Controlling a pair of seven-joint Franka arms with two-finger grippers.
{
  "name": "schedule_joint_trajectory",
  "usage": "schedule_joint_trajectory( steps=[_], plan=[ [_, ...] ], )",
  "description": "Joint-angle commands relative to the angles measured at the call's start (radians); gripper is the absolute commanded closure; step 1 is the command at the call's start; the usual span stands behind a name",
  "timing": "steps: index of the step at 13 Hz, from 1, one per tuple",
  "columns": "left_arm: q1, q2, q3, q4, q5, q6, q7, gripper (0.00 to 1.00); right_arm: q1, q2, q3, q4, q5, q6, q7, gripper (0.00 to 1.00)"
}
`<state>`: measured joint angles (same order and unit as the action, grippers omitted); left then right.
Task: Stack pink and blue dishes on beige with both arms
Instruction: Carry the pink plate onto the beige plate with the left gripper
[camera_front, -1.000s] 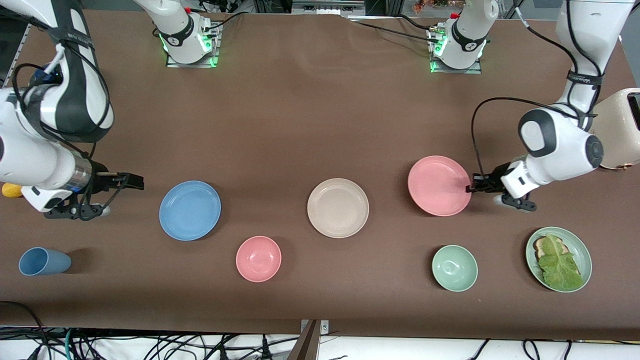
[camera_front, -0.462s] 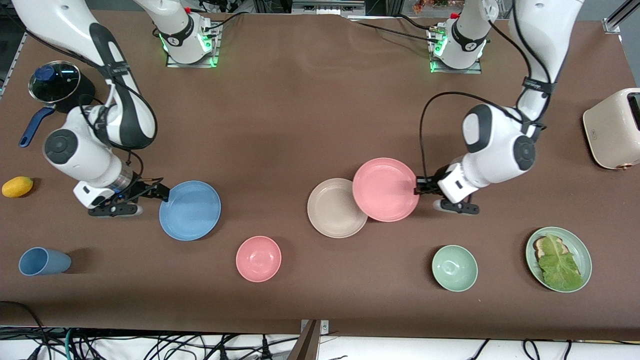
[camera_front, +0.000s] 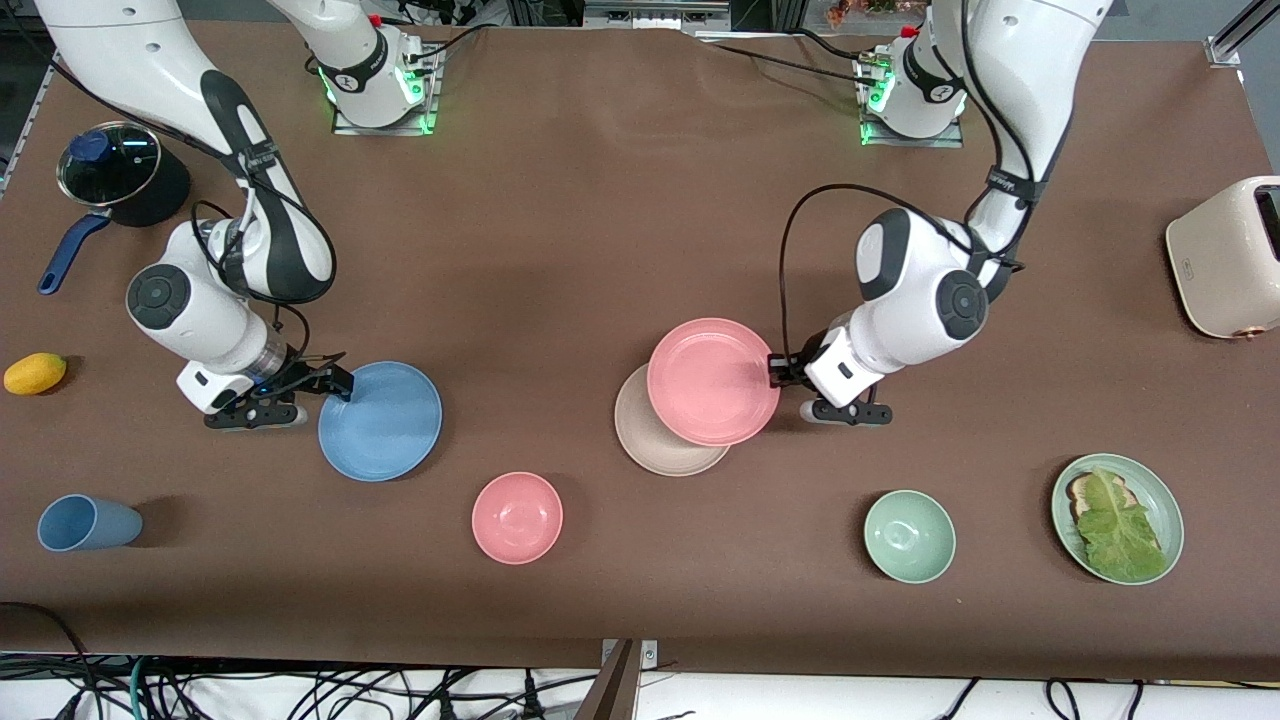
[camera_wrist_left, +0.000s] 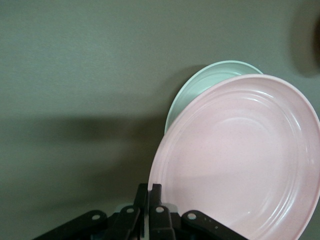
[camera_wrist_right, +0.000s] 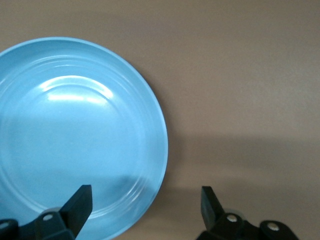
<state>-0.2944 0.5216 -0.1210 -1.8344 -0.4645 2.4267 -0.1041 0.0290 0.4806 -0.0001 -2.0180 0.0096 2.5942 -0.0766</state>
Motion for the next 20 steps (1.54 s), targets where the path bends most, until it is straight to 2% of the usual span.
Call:
schedule_joint_trajectory(
  steps=[1, 4, 6, 9, 10, 12, 13, 16, 18, 19, 20],
  plan=[
    [-0.041, 0.073, 0.018, 0.055, -0.028, 0.06, -0.016, 1.0, -0.012, 0.039, 0.003, -0.005, 0.007, 0.081, -0.041, 0.05],
    [-0.058, 0.12, 0.023, 0.101, -0.028, 0.067, -0.025, 1.0, -0.017, 0.053, 0.003, 0.002, 0.007, 0.096, -0.051, 0.12],
    [-0.077, 0.144, 0.041, 0.124, -0.028, 0.068, -0.034, 1.0, -0.015, 0.062, 0.003, 0.01, 0.007, 0.095, -0.051, 0.25],
    [-0.086, 0.169, 0.063, 0.158, -0.028, 0.068, -0.034, 1.0, -0.014, 0.067, 0.005, 0.012, 0.009, 0.095, -0.049, 0.49],
    [-0.086, 0.169, 0.063, 0.158, -0.028, 0.068, -0.034, 0.96, -0.014, 0.069, 0.005, 0.013, 0.009, 0.095, -0.048, 0.56],
    [-0.086, 0.173, 0.064, 0.159, -0.028, 0.068, -0.032, 0.74, -0.012, 0.07, 0.005, 0.013, 0.01, 0.095, -0.045, 0.62],
    [-0.086, 0.173, 0.075, 0.161, -0.028, 0.068, -0.031, 0.64, -0.011, 0.072, 0.005, 0.013, 0.01, 0.093, -0.043, 0.7],
    [-0.086, 0.17, 0.075, 0.161, -0.028, 0.068, -0.035, 0.45, -0.011, 0.073, 0.005, 0.015, 0.01, 0.092, -0.042, 0.96],
    [-0.074, 0.146, 0.076, 0.161, -0.032, 0.057, -0.037, 0.28, -0.011, 0.072, 0.005, 0.018, 0.01, 0.09, -0.045, 1.0],
    [-0.059, 0.118, 0.076, 0.158, -0.034, 0.017, -0.037, 0.24, -0.011, 0.073, 0.003, 0.019, 0.01, 0.089, -0.046, 1.0],
    [-0.033, 0.086, 0.076, 0.161, -0.034, -0.076, -0.039, 0.23, -0.009, 0.072, 0.005, 0.025, 0.01, 0.084, -0.049, 1.0]
  ],
)
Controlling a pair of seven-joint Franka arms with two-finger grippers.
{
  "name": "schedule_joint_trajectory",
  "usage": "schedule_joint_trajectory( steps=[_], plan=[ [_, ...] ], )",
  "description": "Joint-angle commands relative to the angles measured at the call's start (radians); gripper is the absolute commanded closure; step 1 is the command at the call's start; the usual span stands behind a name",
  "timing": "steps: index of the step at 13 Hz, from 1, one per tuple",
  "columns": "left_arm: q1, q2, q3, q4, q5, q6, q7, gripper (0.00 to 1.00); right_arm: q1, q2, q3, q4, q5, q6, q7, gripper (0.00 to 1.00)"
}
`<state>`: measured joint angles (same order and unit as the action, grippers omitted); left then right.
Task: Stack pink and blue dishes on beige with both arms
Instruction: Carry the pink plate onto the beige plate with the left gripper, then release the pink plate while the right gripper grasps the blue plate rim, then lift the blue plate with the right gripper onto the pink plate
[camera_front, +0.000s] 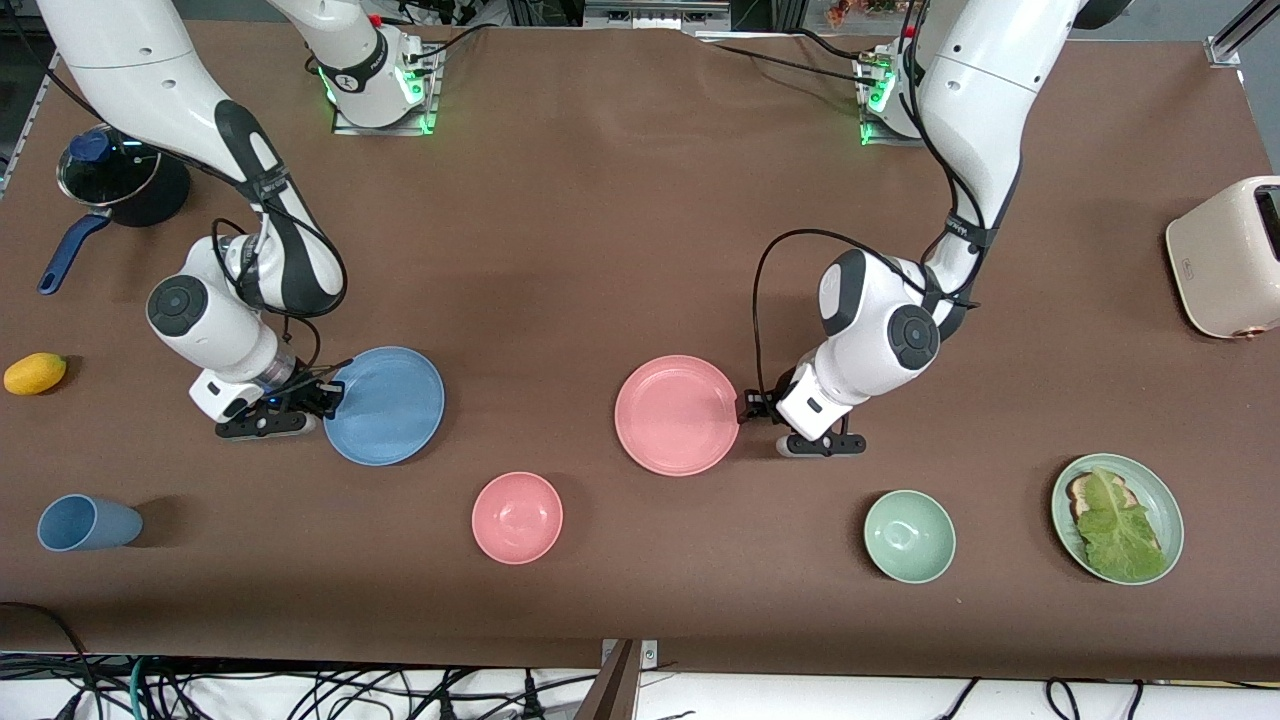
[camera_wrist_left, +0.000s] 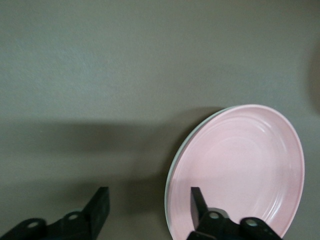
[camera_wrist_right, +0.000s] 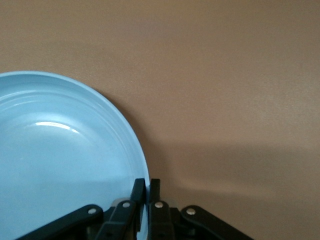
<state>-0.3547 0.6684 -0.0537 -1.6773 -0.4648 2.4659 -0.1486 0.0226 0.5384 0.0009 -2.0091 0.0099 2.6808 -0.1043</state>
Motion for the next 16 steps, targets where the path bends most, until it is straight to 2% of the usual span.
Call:
schedule_joint_trajectory(
  steps=[1, 2, 4, 5, 7, 11, 13, 16],
  plan=[
    [0.055, -0.102, 0.011, 0.005, -0.031, -0.213, 0.007, 0.23, -0.001, 0.014, 0.004, 0.026, 0.009, -0.013, -0.021, 1.0],
    [0.084, -0.137, 0.018, 0.03, -0.019, -0.329, 0.007, 0.21, 0.0, 0.006, 0.005, 0.048, 0.009, -0.059, -0.021, 1.0],
    [0.115, -0.142, 0.078, 0.17, 0.006, -0.61, 0.012, 0.15, 0.002, -0.001, 0.01, 0.159, 0.01, -0.229, -0.018, 1.0],
    [0.114, -0.141, 0.107, 0.233, 0.059, -0.693, 0.014, 0.15, 0.005, 0.0, 0.01, 0.218, 0.013, -0.307, -0.018, 1.0],
    [0.121, -0.141, 0.114, 0.31, 0.17, -0.812, 0.015, 0.13, 0.025, 0.0, 0.01, 0.32, 0.018, -0.438, -0.014, 1.0],
    [0.189, -0.141, 0.114, 0.398, 0.251, -0.953, 0.021, 0.06, 0.106, 0.006, 0.011, 0.476, 0.022, -0.604, 0.008, 1.0],
    [0.213, -0.144, 0.114, 0.438, 0.311, -1.005, 0.059, 0.04, 0.173, 0.009, 0.01, 0.5, 0.066, -0.615, 0.105, 1.0],
    [0.275, -0.168, 0.112, 0.442, 0.38, -1.013, 0.144, 0.01, 0.278, 0.028, 0.01, 0.515, 0.119, -0.602, 0.275, 1.0]
  ],
)
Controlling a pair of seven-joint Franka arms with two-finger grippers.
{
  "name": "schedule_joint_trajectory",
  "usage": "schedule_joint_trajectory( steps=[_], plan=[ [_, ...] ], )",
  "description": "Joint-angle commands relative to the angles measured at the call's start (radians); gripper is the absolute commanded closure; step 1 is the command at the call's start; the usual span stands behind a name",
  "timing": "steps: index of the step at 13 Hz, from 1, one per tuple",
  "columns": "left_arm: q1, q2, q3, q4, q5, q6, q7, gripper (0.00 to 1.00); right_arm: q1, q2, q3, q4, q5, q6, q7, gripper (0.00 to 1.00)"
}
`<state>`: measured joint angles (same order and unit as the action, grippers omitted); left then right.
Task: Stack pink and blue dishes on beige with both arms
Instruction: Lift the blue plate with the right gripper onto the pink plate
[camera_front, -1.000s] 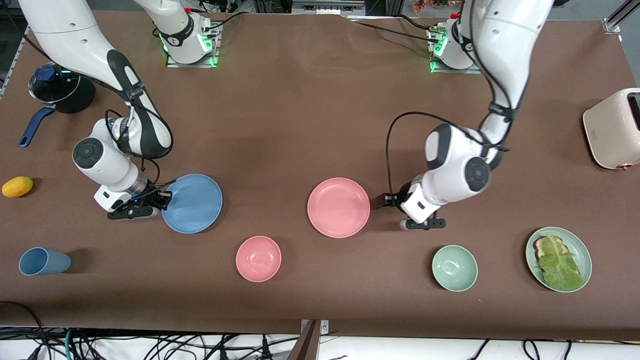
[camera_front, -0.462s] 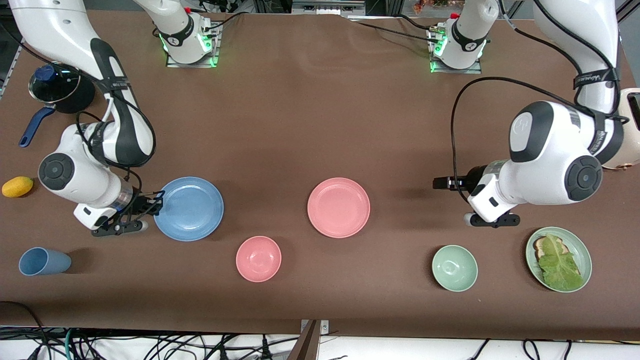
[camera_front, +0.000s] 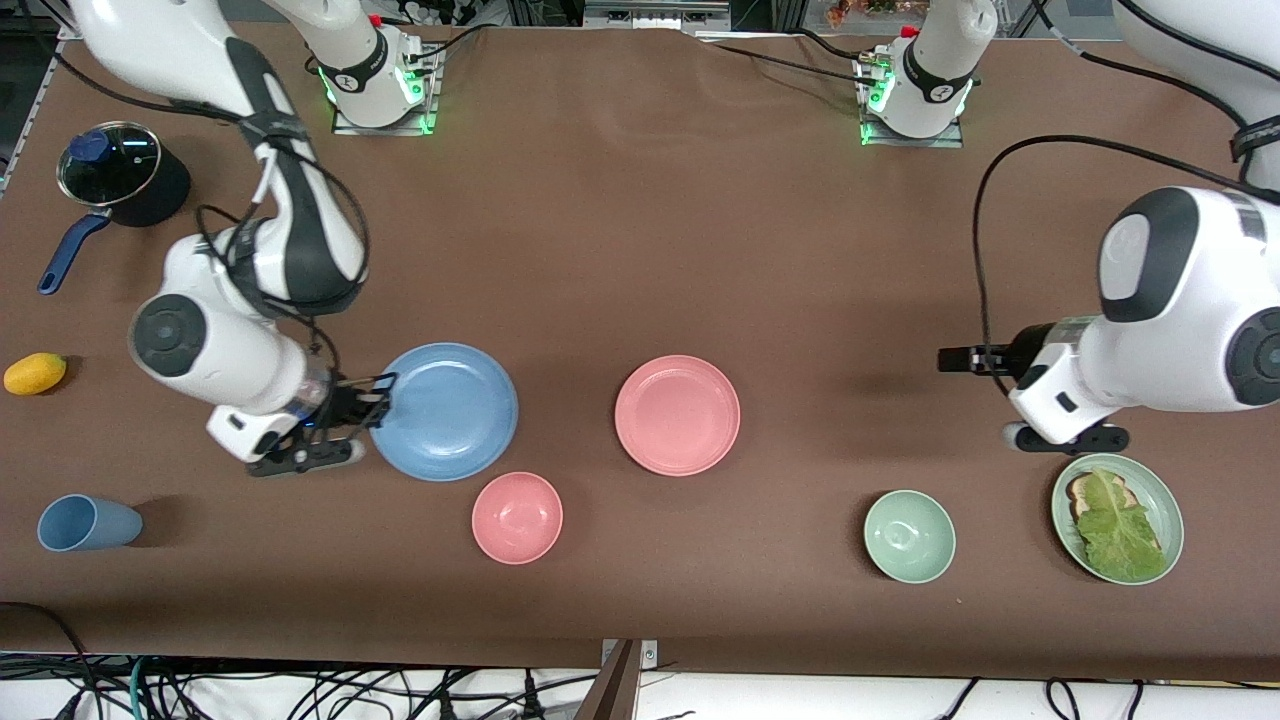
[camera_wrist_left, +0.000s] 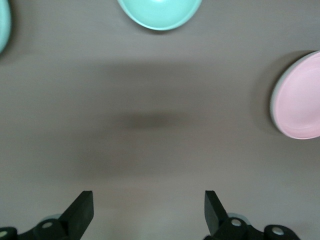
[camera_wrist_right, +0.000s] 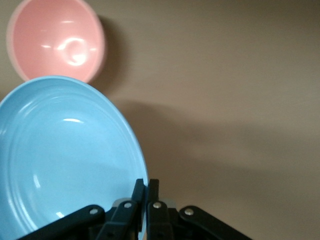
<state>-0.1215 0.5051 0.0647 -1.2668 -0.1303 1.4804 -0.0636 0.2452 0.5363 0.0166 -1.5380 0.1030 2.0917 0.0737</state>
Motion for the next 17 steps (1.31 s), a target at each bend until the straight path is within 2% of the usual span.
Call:
schedule_joint_trajectory(
  steps=[1, 3, 5, 9, 11, 13, 17],
  plan=[
    [0.075, -0.019, -0.008, 0.03, 0.049, -0.028, 0.074, 0.0, 0.096, 0.048, -0.006, 0.062, 0.026, -0.01, 0.174, 1.0],
    [0.127, -0.059, -0.011, 0.015, 0.044, -0.028, 0.074, 0.0, 0.185, 0.094, -0.007, 0.119, 0.023, 0.002, 0.335, 1.0],
    [0.128, -0.085, -0.011, 0.014, 0.064, -0.029, 0.068, 0.0, 0.255, 0.132, -0.007, 0.154, 0.023, 0.024, 0.475, 1.0],
    [0.131, -0.175, -0.013, 0.014, 0.075, -0.048, 0.07, 0.0, 0.351, 0.185, -0.009, 0.156, 0.021, 0.123, 0.65, 1.0],
    [0.129, -0.226, -0.013, -0.006, 0.077, -0.068, 0.065, 0.0, 0.384, 0.214, -0.009, 0.156, 0.017, 0.168, 0.725, 1.0],
    [0.12, -0.275, -0.013, -0.07, 0.077, -0.068, 0.065, 0.0, 0.396, 0.226, -0.009, 0.156, 0.017, 0.189, 0.765, 1.0],
    [0.114, -0.3, -0.02, -0.065, 0.087, -0.066, 0.065, 0.0, 0.416, 0.267, -0.009, 0.183, 0.017, 0.24, 0.811, 1.0]
  ],
)
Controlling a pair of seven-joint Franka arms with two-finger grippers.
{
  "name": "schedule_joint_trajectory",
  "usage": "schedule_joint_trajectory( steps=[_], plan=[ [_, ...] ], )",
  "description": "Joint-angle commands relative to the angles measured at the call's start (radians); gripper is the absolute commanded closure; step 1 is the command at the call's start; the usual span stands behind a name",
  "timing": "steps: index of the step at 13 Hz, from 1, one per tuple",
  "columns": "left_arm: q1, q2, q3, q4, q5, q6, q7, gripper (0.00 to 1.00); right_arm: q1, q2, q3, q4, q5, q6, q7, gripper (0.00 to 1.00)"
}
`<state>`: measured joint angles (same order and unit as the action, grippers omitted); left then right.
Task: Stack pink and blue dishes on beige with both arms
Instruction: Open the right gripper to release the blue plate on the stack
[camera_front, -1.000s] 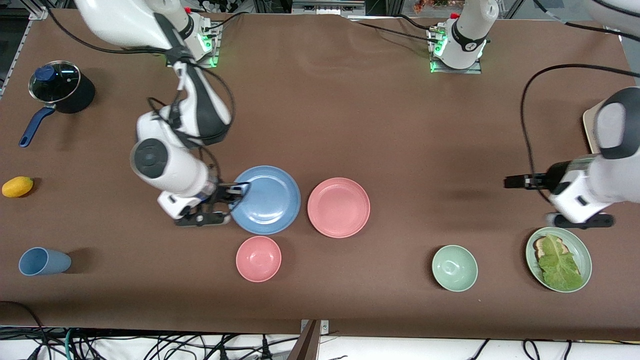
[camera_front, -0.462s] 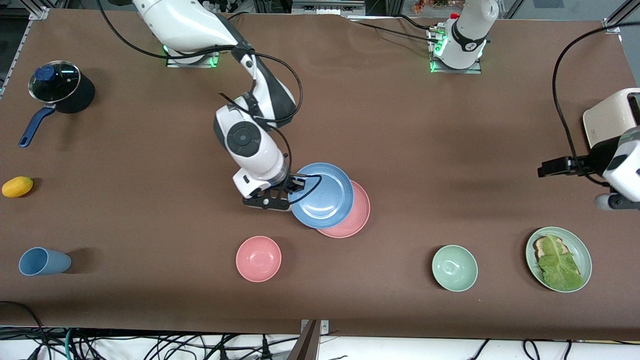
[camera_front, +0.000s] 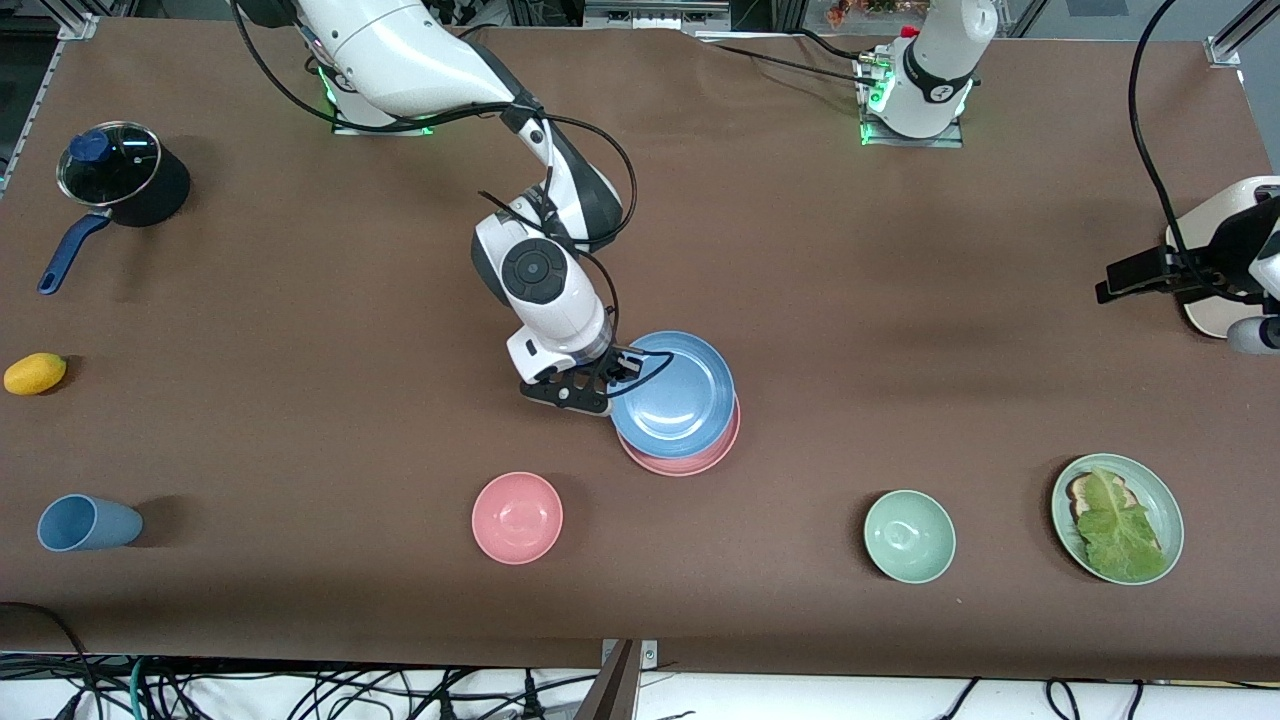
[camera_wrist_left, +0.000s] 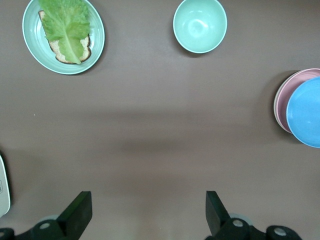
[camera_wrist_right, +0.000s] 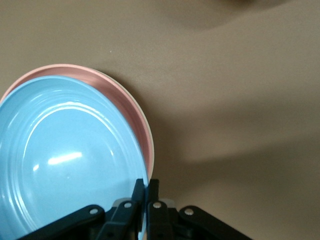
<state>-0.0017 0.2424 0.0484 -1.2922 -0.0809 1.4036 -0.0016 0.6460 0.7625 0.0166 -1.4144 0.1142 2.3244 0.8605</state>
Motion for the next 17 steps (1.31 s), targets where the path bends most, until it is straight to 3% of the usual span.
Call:
schedule_joint_trajectory(
  steps=[1, 5, 11, 15, 16, 17],
  plan=[
    [-0.004, -0.037, -0.004, -0.039, 0.038, 0.011, 0.003, 0.0, 0.015, 0.063, -0.009, 0.087, 0.005, 0.007, 0.025, 1.0],
    [-0.006, -0.038, -0.005, -0.039, 0.013, -0.021, 0.003, 0.0, 0.021, 0.127, -0.012, 0.166, 0.002, 0.009, 0.054, 1.0],
    [0.006, -0.025, -0.09, -0.05, 0.027, -0.043, -0.026, 0.0, 0.018, 0.133, -0.017, 0.164, -0.045, 0.021, 0.037, 1.0],
    [-0.009, -0.02, -0.093, -0.036, 0.039, -0.081, -0.032, 0.0, 0.014, 0.133, -0.017, 0.161, -0.074, 0.018, 0.034, 1.0],
    [-0.011, -0.015, -0.094, -0.023, 0.055, -0.083, -0.032, 0.0, 0.014, 0.133, -0.017, 0.161, -0.074, 0.018, 0.035, 0.95],
    [-0.012, -0.014, -0.094, -0.018, 0.055, -0.083, -0.034, 0.0, 0.012, 0.133, -0.017, 0.16, -0.074, 0.016, 0.034, 0.77]
  ],
)
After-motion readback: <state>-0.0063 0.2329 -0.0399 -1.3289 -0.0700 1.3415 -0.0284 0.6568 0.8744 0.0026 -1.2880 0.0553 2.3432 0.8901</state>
